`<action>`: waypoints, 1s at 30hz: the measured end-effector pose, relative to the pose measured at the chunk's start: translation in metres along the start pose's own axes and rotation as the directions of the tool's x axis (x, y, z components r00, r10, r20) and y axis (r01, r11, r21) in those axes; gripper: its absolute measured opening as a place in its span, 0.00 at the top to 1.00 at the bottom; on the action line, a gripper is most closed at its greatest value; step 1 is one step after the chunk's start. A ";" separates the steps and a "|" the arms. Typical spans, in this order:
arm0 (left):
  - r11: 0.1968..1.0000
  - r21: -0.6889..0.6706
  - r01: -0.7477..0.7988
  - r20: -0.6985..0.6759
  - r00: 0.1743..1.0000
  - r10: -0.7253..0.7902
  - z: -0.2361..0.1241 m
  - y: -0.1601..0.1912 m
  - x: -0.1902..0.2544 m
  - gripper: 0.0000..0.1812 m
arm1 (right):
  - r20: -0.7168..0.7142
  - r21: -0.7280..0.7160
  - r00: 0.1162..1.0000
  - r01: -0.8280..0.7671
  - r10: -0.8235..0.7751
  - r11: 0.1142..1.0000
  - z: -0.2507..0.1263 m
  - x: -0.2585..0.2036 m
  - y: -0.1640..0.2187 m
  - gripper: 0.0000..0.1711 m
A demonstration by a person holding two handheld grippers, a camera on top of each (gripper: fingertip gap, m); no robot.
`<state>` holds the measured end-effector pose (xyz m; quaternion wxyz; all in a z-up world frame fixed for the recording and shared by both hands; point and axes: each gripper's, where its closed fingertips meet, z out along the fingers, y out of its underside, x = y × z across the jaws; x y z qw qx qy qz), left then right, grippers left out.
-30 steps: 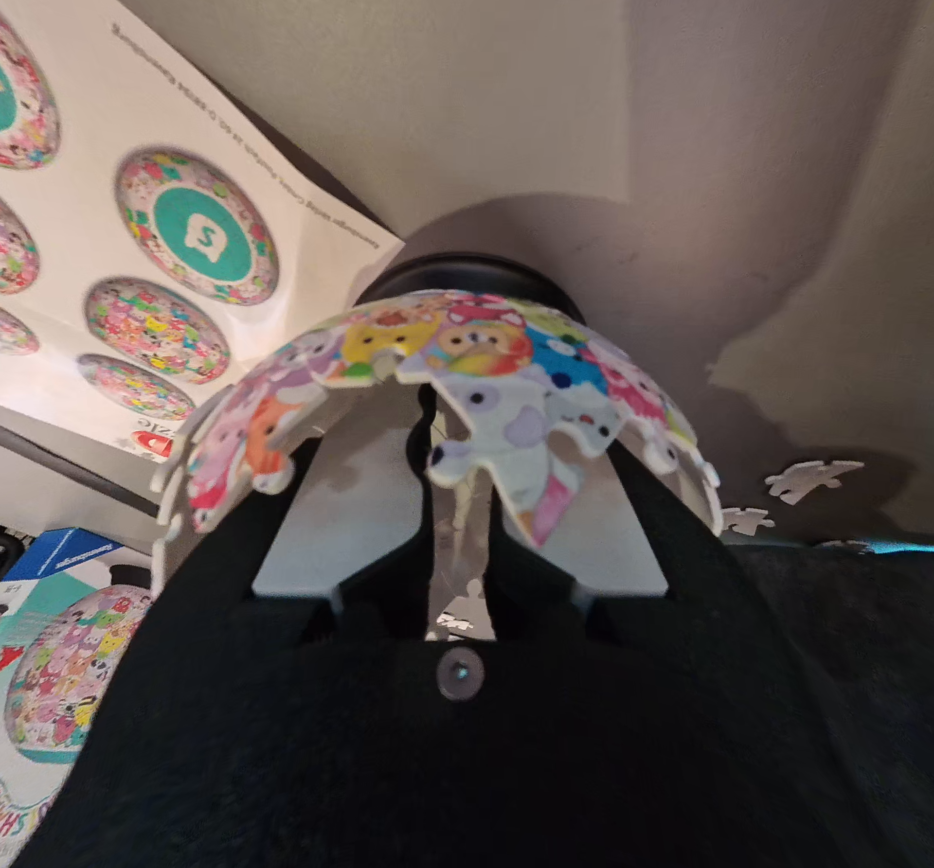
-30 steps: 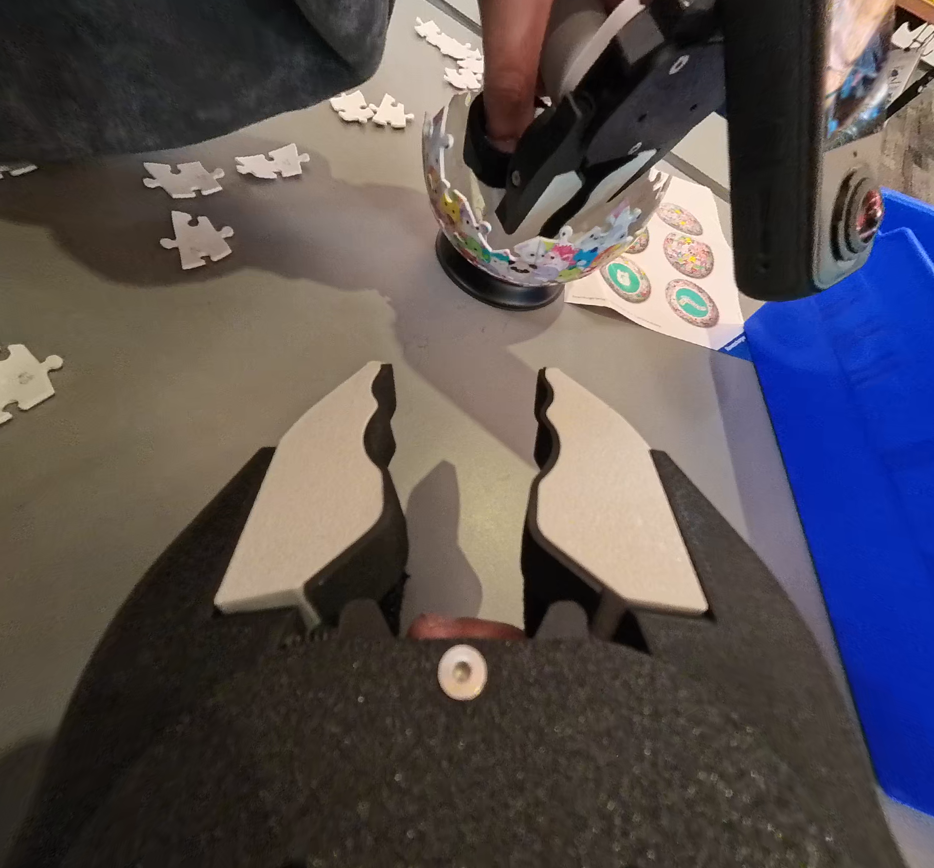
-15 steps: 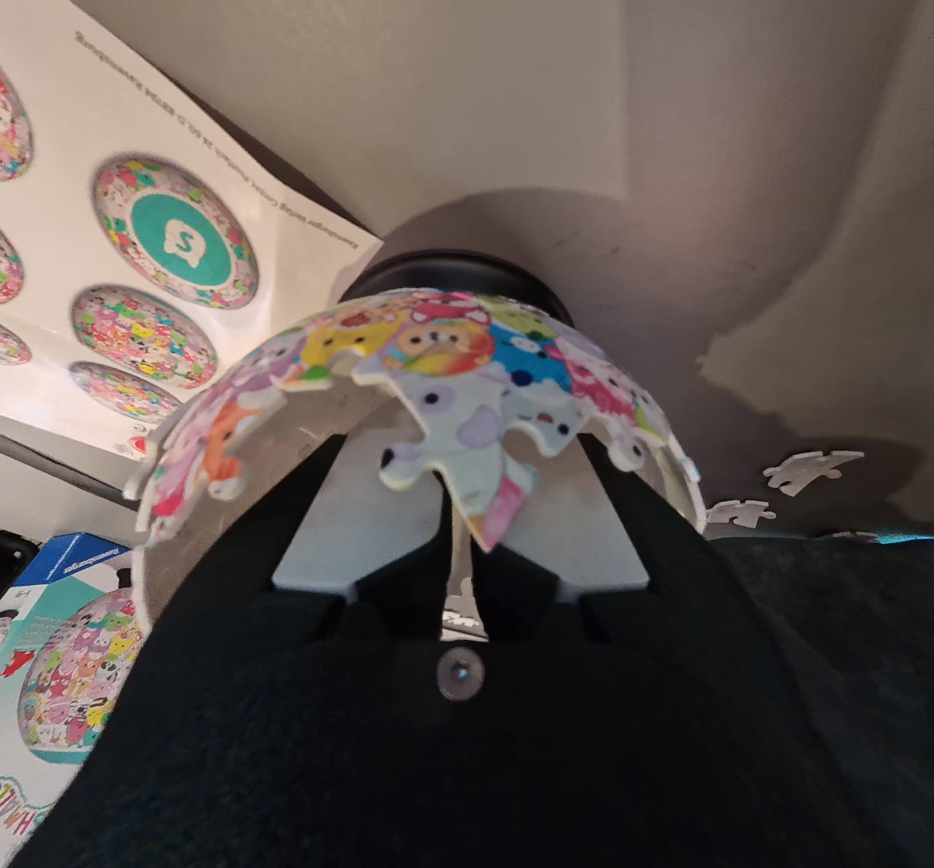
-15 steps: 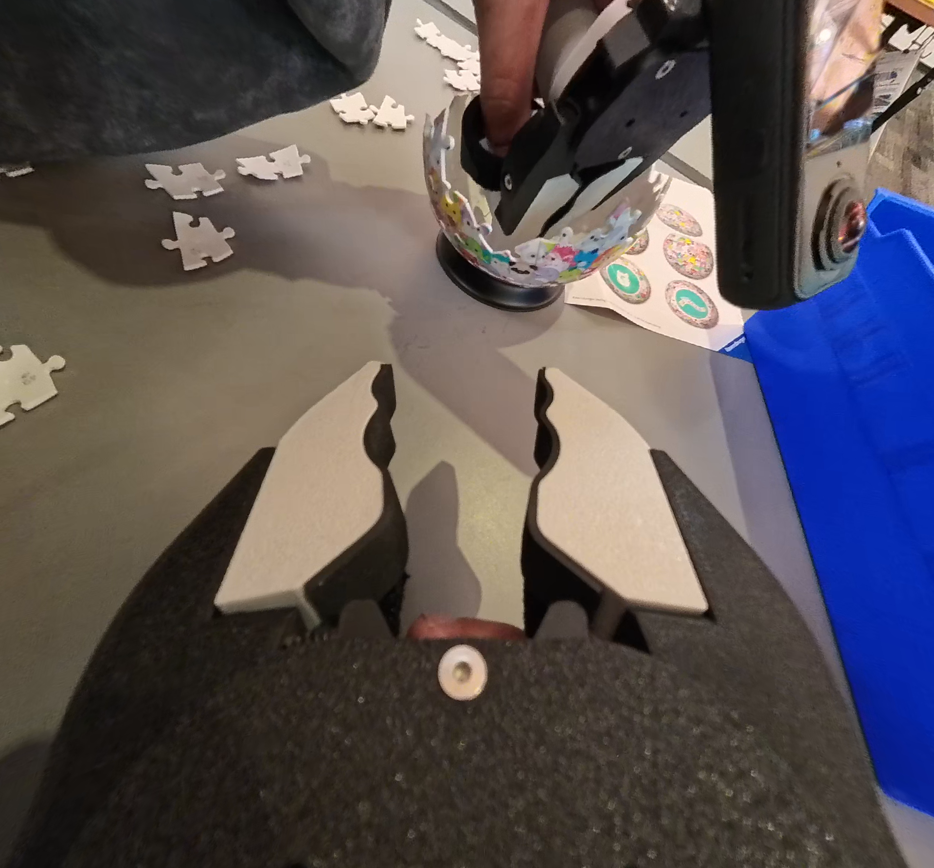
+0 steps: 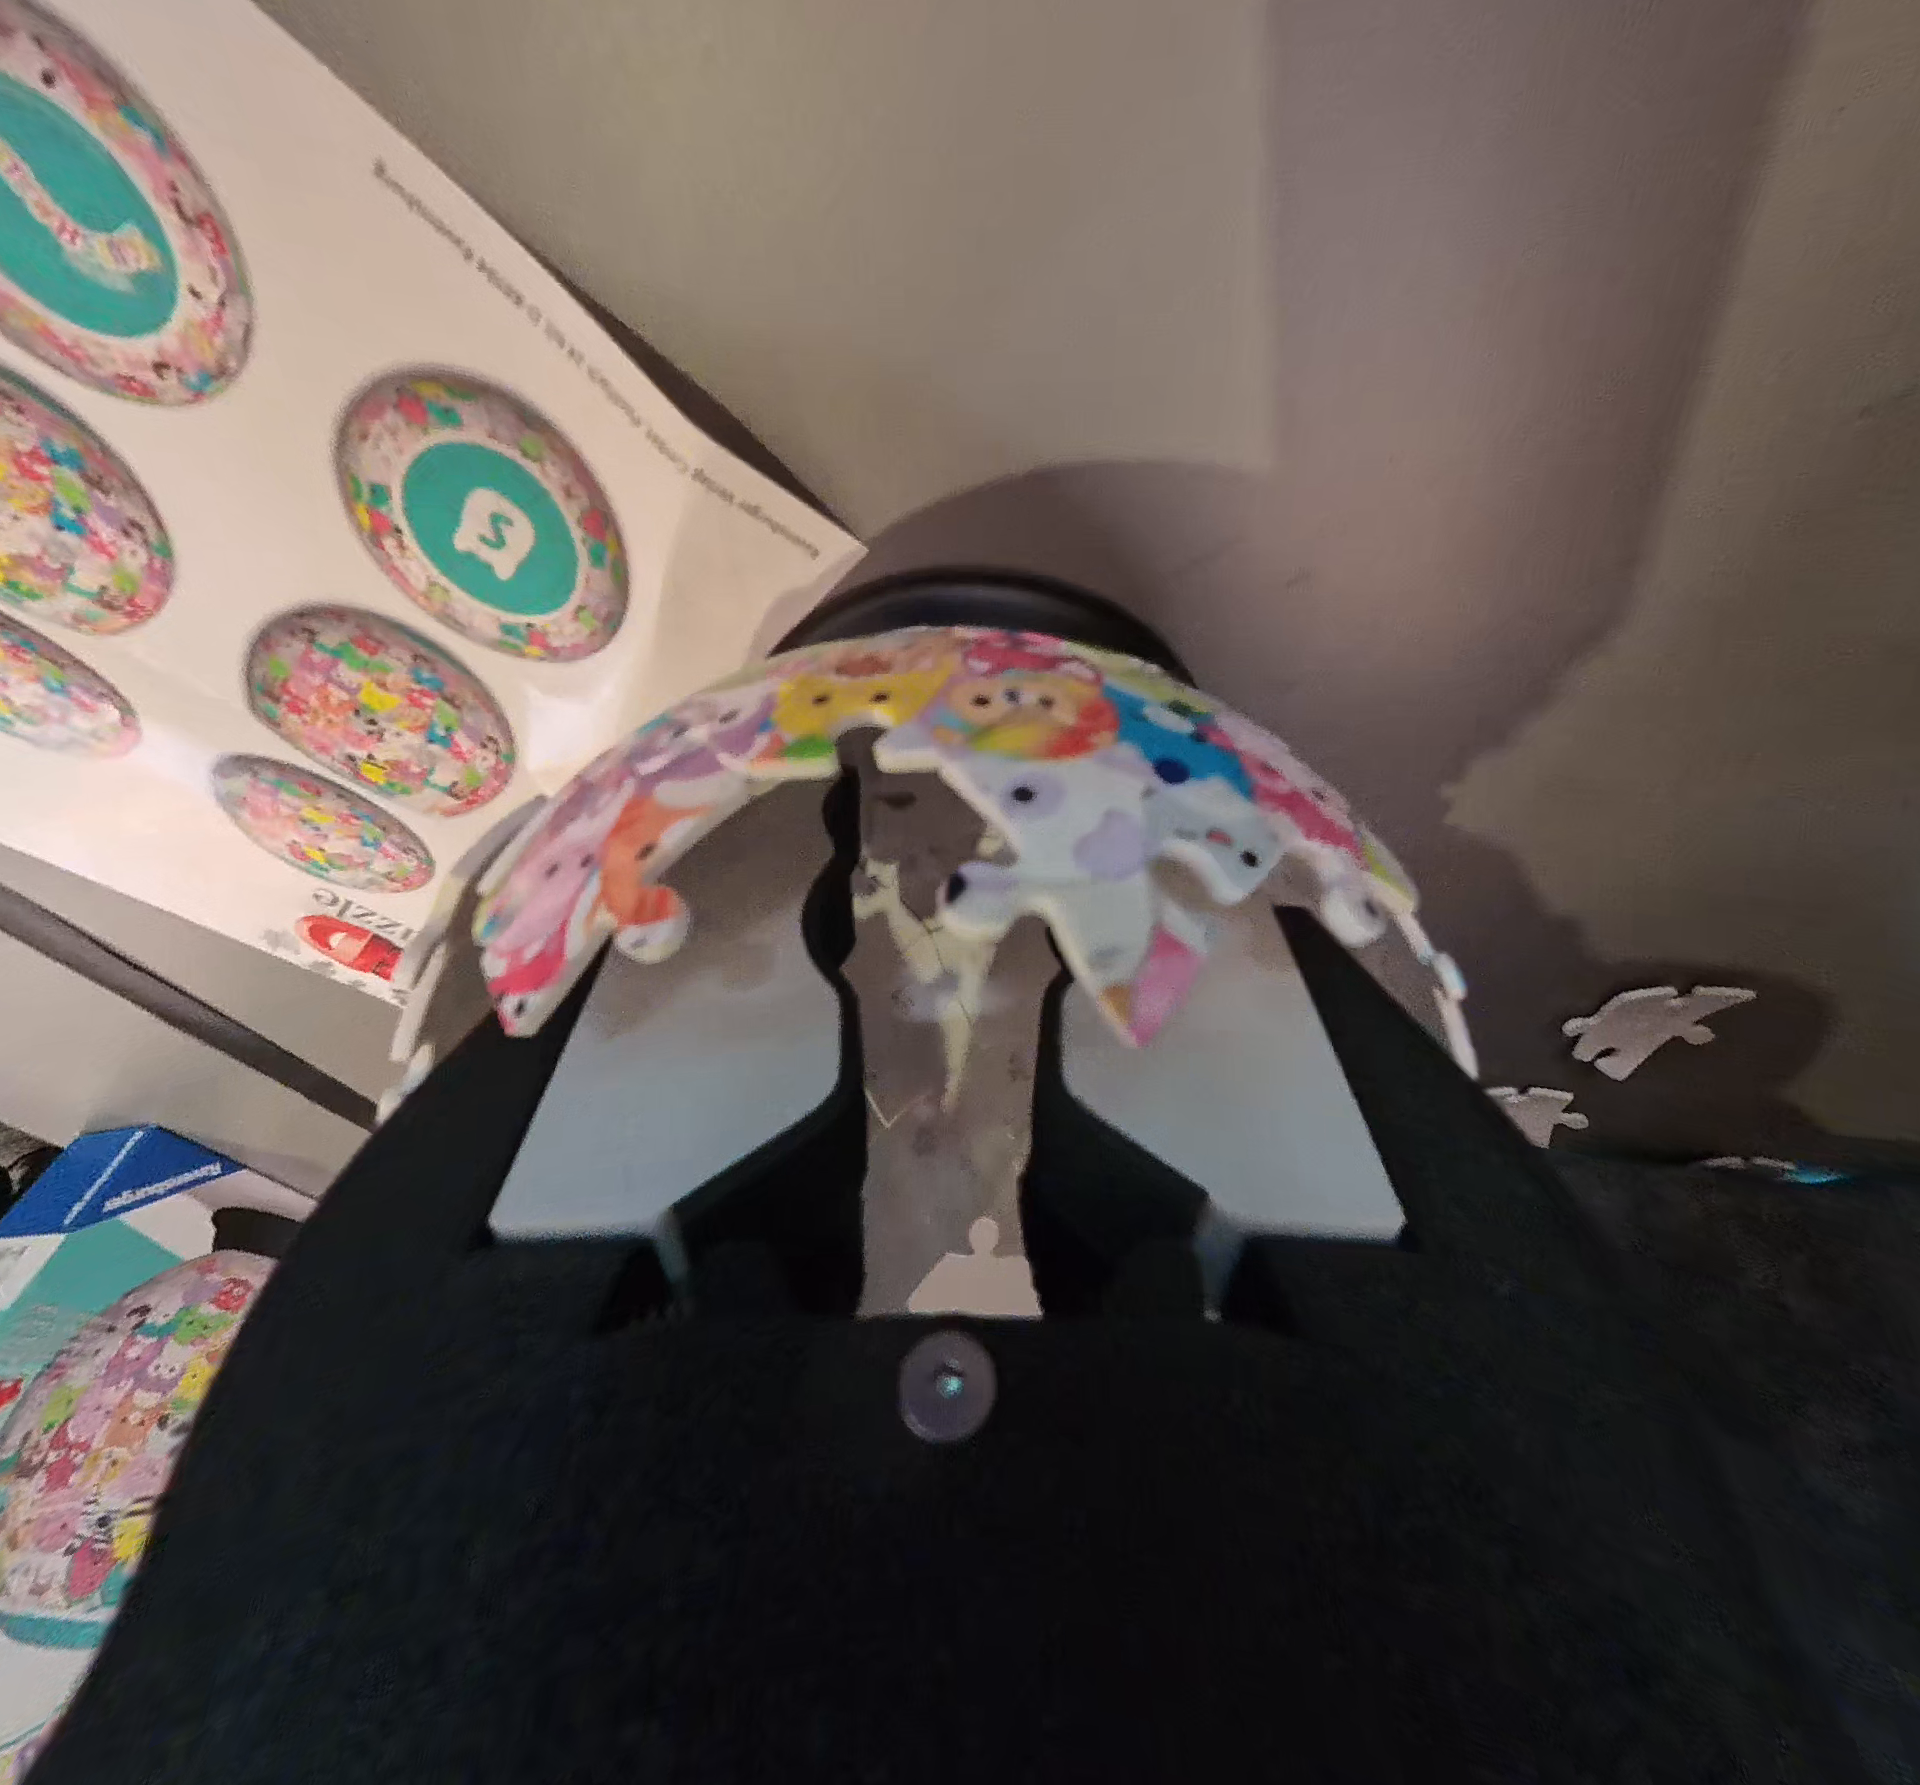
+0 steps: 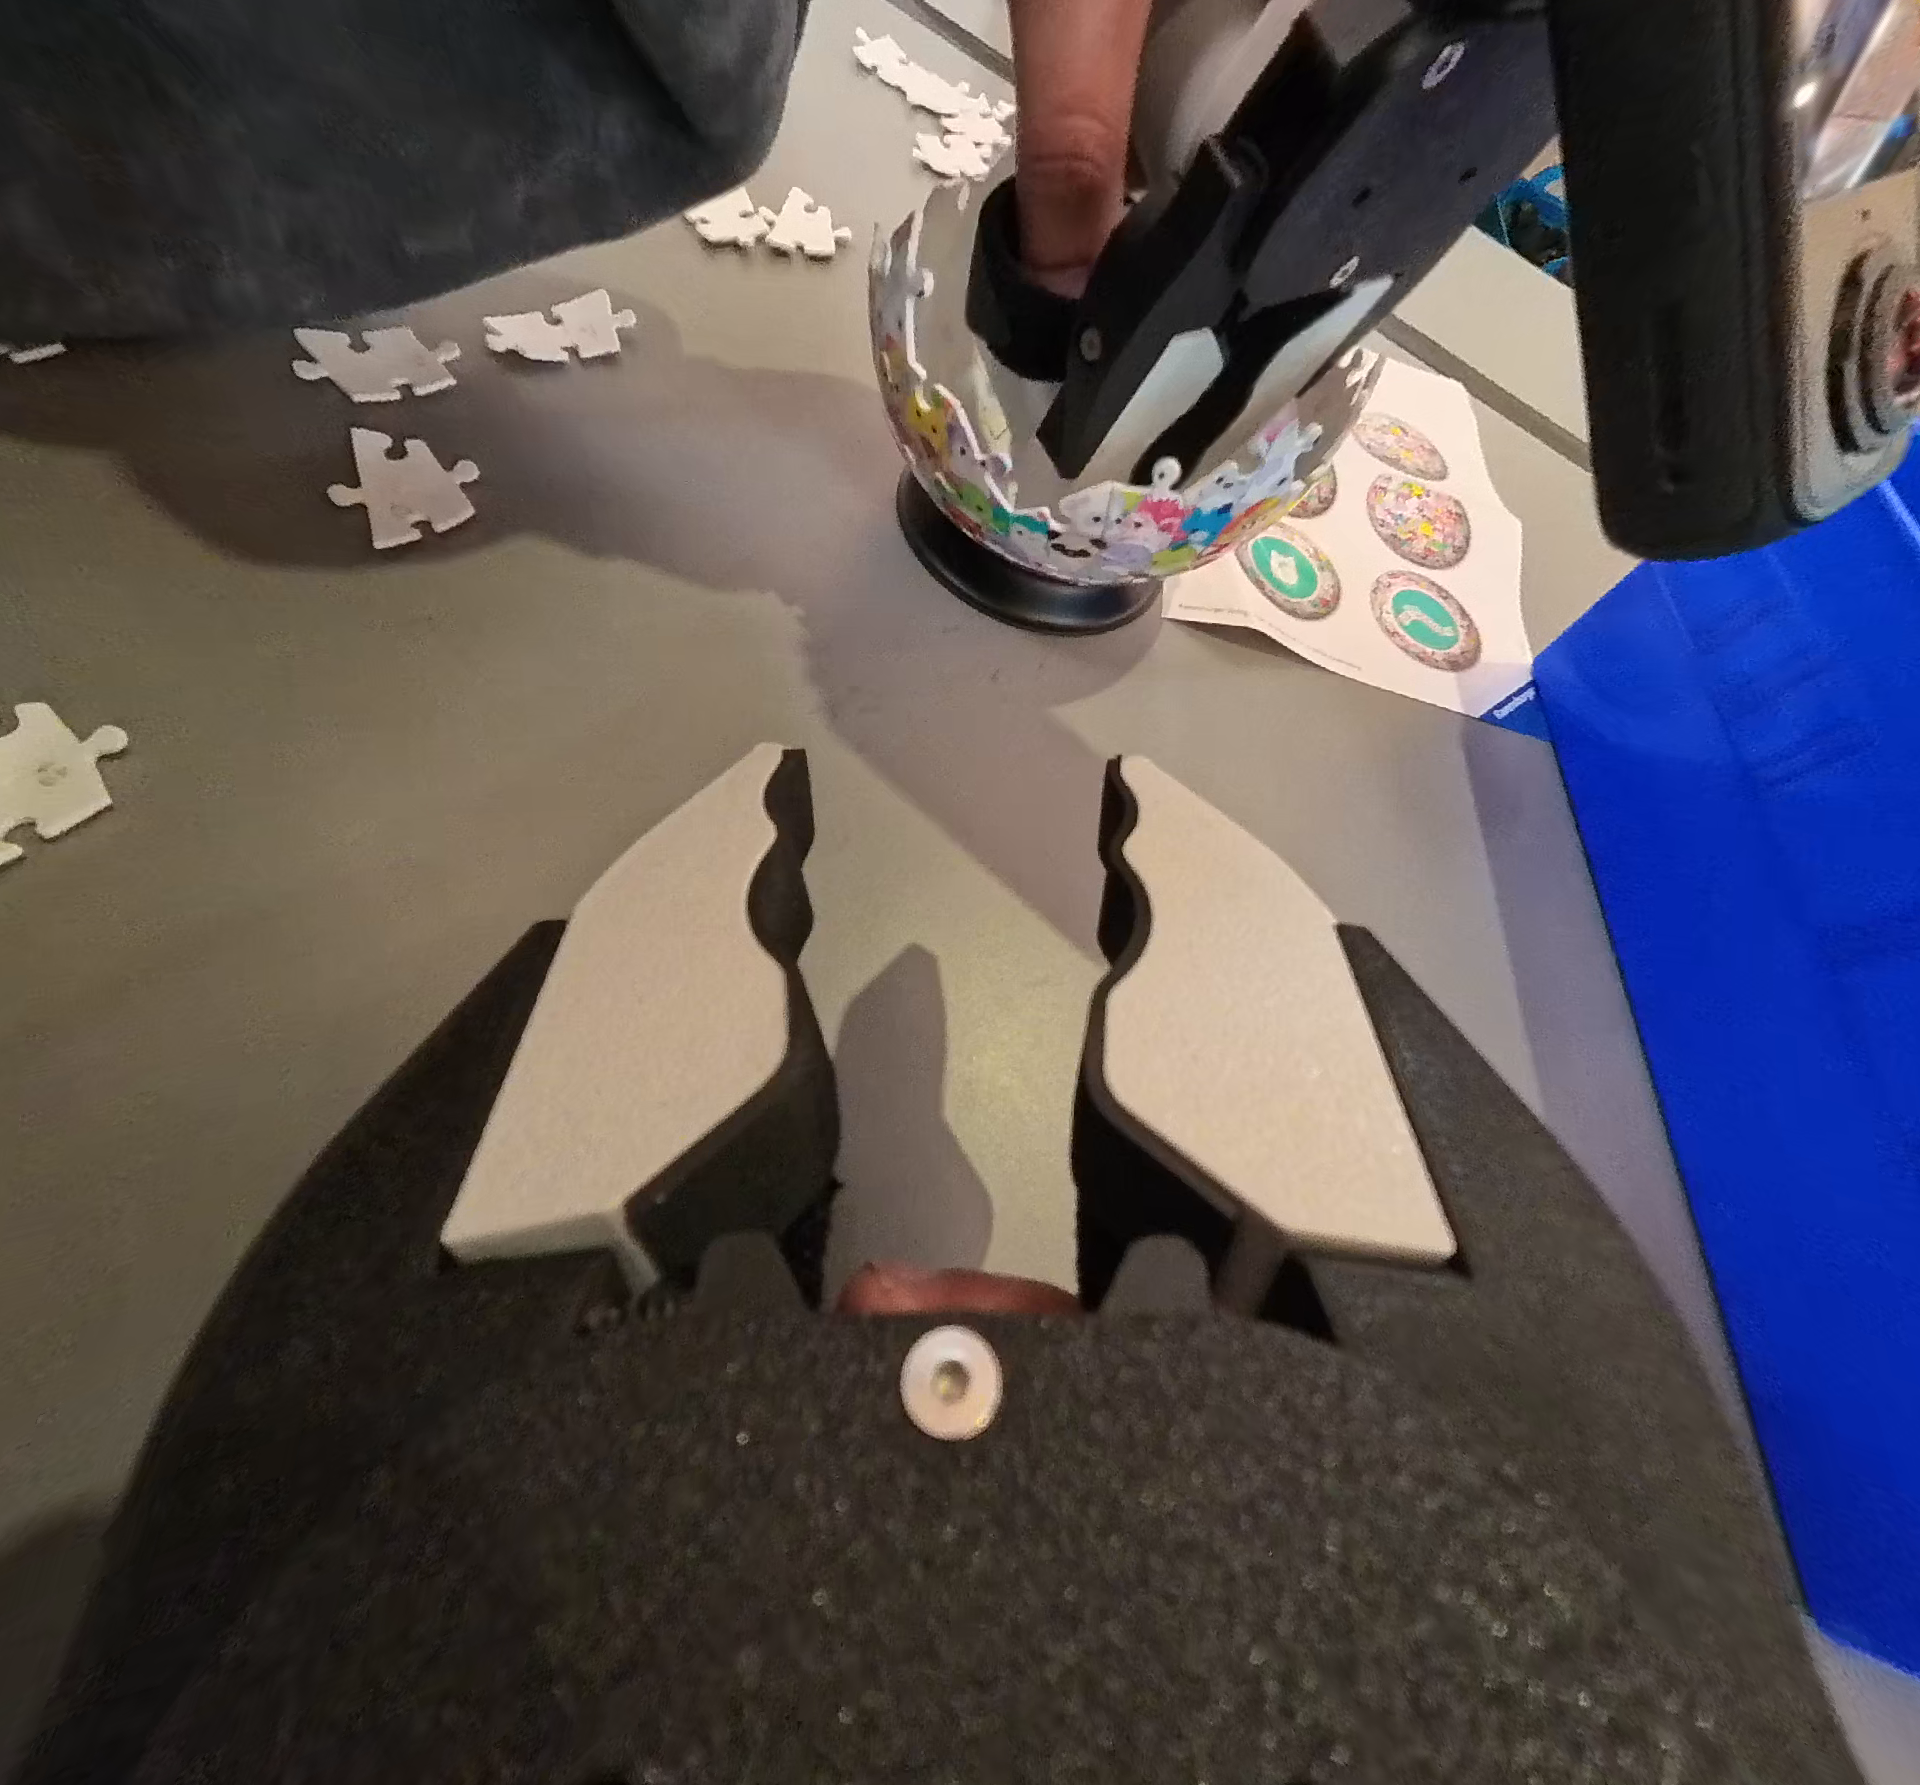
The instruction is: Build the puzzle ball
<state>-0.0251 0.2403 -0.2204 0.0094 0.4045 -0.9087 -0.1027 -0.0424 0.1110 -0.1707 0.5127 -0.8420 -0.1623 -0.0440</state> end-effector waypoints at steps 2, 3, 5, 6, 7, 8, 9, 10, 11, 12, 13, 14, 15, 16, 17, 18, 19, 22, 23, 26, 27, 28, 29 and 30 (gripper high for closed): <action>1.000 0.005 0.002 -0.009 1.000 -0.002 0.000 0.000 0.000 0.82 | 0.001 0.001 1.000 -0.001 0.001 1.000 0.000 0.000 0.000 0.69; 1.000 0.003 0.002 -0.015 1.000 -0.002 0.001 0.001 0.000 0.81 | 0.002 0.001 1.000 -0.001 0.001 1.000 0.000 0.000 0.000 0.69; 1.000 -0.015 -0.002 -0.026 1.000 0.002 0.003 0.004 0.001 0.84 | 0.003 0.000 1.000 0.000 0.000 1.000 0.000 0.000 0.000 0.69; 1.000 -0.026 -0.006 -0.031 0.999 0.005 0.004 0.005 0.001 0.87 | 0.004 0.000 1.000 0.001 -0.001 1.000 0.000 -0.001 0.000 0.69; 1.000 -0.029 -0.008 -0.032 0.999 0.007 0.004 0.005 0.001 0.87 | 0.005 -0.001 1.000 0.002 -0.002 1.000 0.000 -0.001 0.000 0.69; 0.999 -0.033 -0.012 -0.032 0.999 0.010 0.004 0.005 0.001 0.87 | 0.004 -0.001 1.000 0.003 -0.003 1.000 0.001 -0.001 0.000 0.69; 0.999 -0.038 -0.015 -0.032 0.999 0.013 0.004 0.005 0.001 0.87 | 0.004 -0.001 1.000 0.004 -0.004 1.000 0.001 -0.001 0.000 0.69; 0.999 -0.040 -0.017 -0.031 0.999 0.016 0.004 0.005 0.001 0.87 | 0.005 -0.001 1.000 0.003 -0.003 1.000 0.001 -0.001 0.000 0.69; 0.999 -0.042 -0.021 -0.029 0.999 0.020 0.004 0.005 0.001 0.87 | 0.006 0.000 1.000 0.002 -0.002 1.000 0.001 -0.001 0.000 0.69; 0.999 -0.041 -0.028 -0.024 0.999 0.027 0.004 0.005 0.001 0.88 | 0.006 -0.001 1.000 0.003 -0.003 1.000 0.001 -0.002 0.000 0.69; 0.999 -0.039 -0.031 -0.021 0.999 0.031 0.003 0.005 0.002 0.88 | 0.006 -0.003 1.000 0.004 -0.004 1.000 0.001 -0.002 0.000 0.69; 0.999 -0.038 -0.031 -0.019 0.999 0.030 0.003 0.005 0.001 0.88 | 0.006 -0.003 1.000 0.005 -0.005 1.000 0.001 -0.002 0.000 0.69; 0.999 -0.034 -0.028 -0.019 0.999 0.028 0.003 0.005 0.001 0.88 | 0.006 -0.003 1.000 0.005 -0.005 1.000 0.001 -0.002 0.000 0.69; 0.999 -0.029 -0.028 -0.018 0.999 0.028 0.003 0.005 0.001 0.88 | 0.006 -0.002 1.000 0.005 -0.005 1.000 0.002 -0.002 0.000 0.69; 0.999 -0.025 -0.028 -0.016 0.999 0.027 0.003 0.005 0.001 0.88 | 0.007 -0.002 1.000 0.005 -0.005 1.000 0.002 -0.002 0.000 0.69; 0.999 -0.021 -0.026 -0.014 1.000 0.026 0.003 0.005 0.002 0.88 | 0.006 -0.002 1.000 0.005 -0.005 1.000 0.002 -0.002 0.000 0.69; 0.999 -0.020 -0.026 -0.012 1.000 0.026 0.003 0.005 0.001 0.88 | 0.007 -0.001 1.000 0.005 -0.005 1.000 0.002 -0.002 0.000 0.69; 1.000 -0.015 -0.024 -0.007 1.000 0.024 0.003 0.005 0.001 0.88 | 0.007 -0.002 1.000 0.007 -0.007 1.000 0.002 -0.003 0.000 0.69; 1.000 -0.014 -0.022 -0.006 1.000 0.022 0.003 0.005 0.001 0.88 | 0.007 -0.002 1.000 0.007 -0.007 1.000 0.002 -0.003 0.000 0.69; 1.000 -0.017 -0.019 -0.008 1.000 0.019 0.004 0.006 0.002 0.88 | 0.007 -0.002 1.000 0.007 -0.007 1.000 0.002 -0.003 0.000 0.69; 1.000 -0.022 -0.019 -0.010 1.000 0.019 0.004 0.008 0.002 0.88 | 0.008 -0.002 1.000 0.007 -0.007 1.000 0.002 -0.003 0.000 0.69; 1.000 -0.023 -0.019 -0.011 1.000 0.019 0.004 0.008 0.003 0.88 | 0.008 -0.003 1.000 0.007 -0.007 1.000 0.002 -0.003 0.000 0.69; 1.000 -0.021 -0.018 -0.012 1.000 0.018 0.004 0.008 0.003 0.88 | 0.008 -0.003 1.000 0.008 -0.008 1.000 0.002 -0.003 0.000 0.69; 1.000 -0.021 -0.017 -0.014 1.000 0.016 0.004 0.009 0.003 0.88 | 0.008 -0.003 1.000 0.009 -0.009 1.000 0.002 -0.003 0.000 0.69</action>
